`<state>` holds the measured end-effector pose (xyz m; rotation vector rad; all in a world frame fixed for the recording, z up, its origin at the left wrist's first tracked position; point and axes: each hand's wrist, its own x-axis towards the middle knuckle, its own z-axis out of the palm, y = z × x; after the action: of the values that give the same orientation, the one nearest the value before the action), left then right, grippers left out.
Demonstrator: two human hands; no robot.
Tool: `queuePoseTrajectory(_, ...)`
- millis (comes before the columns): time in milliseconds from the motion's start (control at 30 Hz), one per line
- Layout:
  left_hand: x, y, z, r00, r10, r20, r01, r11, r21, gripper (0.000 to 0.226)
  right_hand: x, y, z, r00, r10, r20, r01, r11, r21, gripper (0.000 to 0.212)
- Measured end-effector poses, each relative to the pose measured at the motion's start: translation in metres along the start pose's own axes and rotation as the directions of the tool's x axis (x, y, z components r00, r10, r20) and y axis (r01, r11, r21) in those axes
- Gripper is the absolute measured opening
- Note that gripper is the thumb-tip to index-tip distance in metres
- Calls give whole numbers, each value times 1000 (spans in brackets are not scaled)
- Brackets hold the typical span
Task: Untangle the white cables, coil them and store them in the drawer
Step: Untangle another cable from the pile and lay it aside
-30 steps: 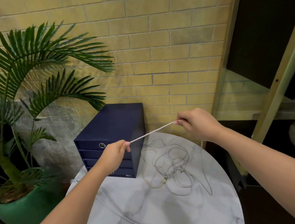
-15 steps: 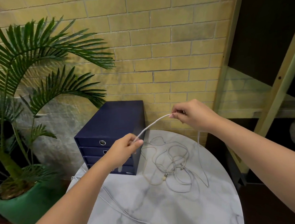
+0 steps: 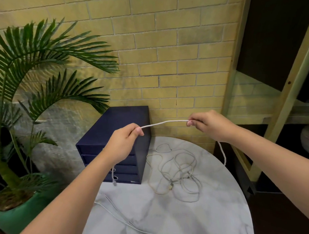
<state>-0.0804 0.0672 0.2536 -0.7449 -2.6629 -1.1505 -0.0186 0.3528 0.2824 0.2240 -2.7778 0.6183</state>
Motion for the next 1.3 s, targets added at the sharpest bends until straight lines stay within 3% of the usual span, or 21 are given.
queuePoseTrajectory(133,-1,14,6,995,19,97,-19,1000,-2,22,3,-9,5,999,-36,29,36,999,6,21)
queuePoseTrajectory(267,4,31,13,989,136,64,-139,990,37,23,6,-22,8,996,-67,60,69,997,-24,26)
queuePoseTrajectory(433,6,38,18,974,219,62,-221,975,33,24,7,-44,12,980,-183,82,199,943,-267,24)
queuePoseTrajectory(533,7,38,19,966,249,74,-256,959,121,24,6,-51,15,975,-185,126,220,893,-393,25)
queuePoseTrajectory(733,7,37,13,938,306,163,-345,875,340,22,0,-56,24,951,-236,199,304,835,-460,25)
queuePoseTrajectory(900,8,29,11,915,358,189,-404,825,396,25,2,-60,23,903,-165,398,267,939,-218,21)
queuePoseTrajectory(1000,8,28,12,911,369,185,-412,843,345,20,2,-57,21,890,-144,433,199,976,-84,24)
queuePoseTrajectory(1133,8,13,-5,950,289,123,-313,893,322,25,-2,-36,8,935,-68,348,123,982,-140,25)
queuePoseTrajectory(1300,-4,-14,-10,957,283,65,-283,858,429,26,-6,-15,-9,952,2,305,71,971,-228,30)
